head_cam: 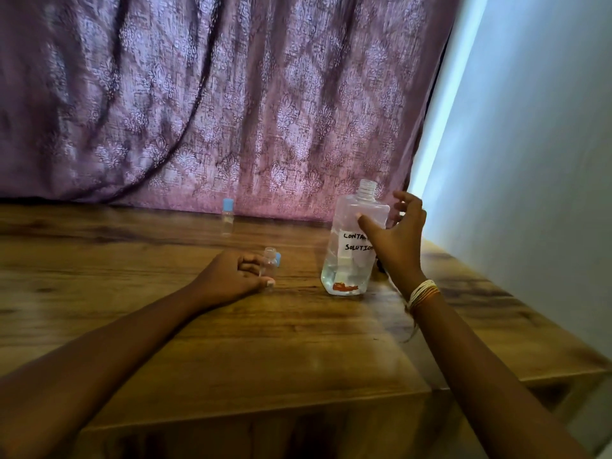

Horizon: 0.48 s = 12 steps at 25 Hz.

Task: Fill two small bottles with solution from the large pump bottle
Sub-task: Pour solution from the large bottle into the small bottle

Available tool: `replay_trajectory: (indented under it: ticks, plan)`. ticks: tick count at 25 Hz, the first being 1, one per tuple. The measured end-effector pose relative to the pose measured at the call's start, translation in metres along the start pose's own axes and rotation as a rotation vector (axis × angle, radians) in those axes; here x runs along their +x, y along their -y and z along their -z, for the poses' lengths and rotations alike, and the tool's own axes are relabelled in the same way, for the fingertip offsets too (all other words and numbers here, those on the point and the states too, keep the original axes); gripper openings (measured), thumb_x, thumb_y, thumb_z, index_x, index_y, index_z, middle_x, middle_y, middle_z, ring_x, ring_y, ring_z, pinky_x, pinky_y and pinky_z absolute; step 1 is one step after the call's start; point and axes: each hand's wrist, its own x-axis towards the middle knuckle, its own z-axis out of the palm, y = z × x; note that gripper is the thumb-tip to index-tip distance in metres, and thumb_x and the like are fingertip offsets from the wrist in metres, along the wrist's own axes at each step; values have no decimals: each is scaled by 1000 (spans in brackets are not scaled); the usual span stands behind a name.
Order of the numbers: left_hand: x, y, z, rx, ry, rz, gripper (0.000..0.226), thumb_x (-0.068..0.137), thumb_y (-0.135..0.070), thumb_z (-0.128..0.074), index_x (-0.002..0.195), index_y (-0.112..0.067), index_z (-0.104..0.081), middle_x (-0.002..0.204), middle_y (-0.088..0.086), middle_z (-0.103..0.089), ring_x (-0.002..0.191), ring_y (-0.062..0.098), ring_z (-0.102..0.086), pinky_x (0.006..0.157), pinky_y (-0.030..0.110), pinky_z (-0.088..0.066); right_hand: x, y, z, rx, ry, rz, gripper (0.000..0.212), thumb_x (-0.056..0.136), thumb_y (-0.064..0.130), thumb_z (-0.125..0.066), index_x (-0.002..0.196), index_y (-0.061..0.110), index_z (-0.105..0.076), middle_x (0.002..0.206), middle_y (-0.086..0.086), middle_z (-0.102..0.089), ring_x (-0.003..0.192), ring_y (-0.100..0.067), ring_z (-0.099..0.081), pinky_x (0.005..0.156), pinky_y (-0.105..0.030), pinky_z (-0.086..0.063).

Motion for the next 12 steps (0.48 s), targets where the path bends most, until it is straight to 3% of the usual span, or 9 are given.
replay_trajectory:
  ticks: [3, 5, 9, 12]
  plan:
    - [-2, -1, 1, -11, 13, -15, 25, 72, -26, -82, 95, -28, -73, 86, -1, -77, 79, 12, -73, 77, 32, -58, 12, -6, 0, 317, 321, -284, 57, 80, 16, -76, 131, 10, -51, 118, -14, -66, 104, -33, -67, 80, -40, -57]
    - [-3, -3, 1, -25, 19, -28, 25, 74, -29, -80, 97, -27, -73, 87, -1, -78, 81, 14, -74, 77, 31, -57, 15, -7, -2, 402, 448, -301, 44, 81, 13, -74, 123, 7, -60, 103, -13, -74, 92, -30, -73, 72, -39, -59]
    - [-4, -9, 0, -166, -60, -39, 16, 80, -27, -75, 92, -36, -71, 85, -15, -77, 77, 3, -72, 61, 16, -54, 10, -6, -21, 415, 424, -211, 45, 76, 13, -79, 117, 8, -63, 104, -14, -74, 91, -30, -73, 78, -45, -61]
    - [-2, -12, -2, -251, -126, -34, 14, 82, -21, -73, 86, -35, -74, 84, -14, -77, 73, 4, -71, 58, 18, -55, 8, -7, -39, 282, 335, -17, 51, 69, 15, -86, 114, 11, -62, 105, -7, -74, 93, -21, -73, 79, -39, -61]
